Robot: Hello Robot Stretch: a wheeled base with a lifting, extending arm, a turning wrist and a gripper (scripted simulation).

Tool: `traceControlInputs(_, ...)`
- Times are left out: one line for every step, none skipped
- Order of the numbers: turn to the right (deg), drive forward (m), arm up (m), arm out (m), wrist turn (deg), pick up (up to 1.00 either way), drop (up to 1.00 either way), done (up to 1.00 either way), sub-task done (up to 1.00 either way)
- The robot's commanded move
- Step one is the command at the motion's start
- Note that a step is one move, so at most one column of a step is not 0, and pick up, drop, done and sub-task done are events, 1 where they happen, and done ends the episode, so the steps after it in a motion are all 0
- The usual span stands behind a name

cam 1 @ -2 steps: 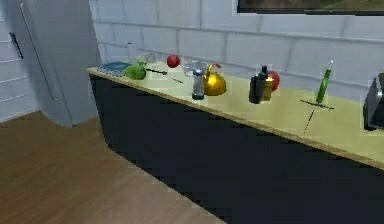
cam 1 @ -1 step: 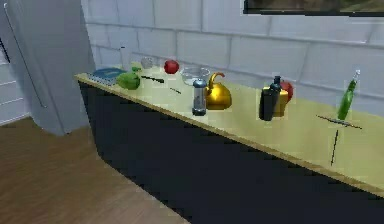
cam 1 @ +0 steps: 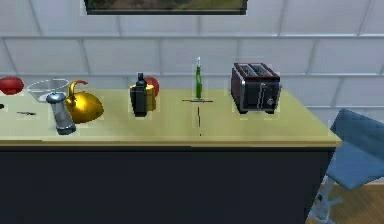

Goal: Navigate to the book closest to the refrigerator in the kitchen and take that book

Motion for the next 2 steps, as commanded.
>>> traceControlInputs(0.0,0.05,0.00,0.00,0.0,0.00,0.00,0.00,0.00)
traceControlInputs(-45.0,0.00,0.00,0.00,0.0,0.00,0.00,0.00,0.00)
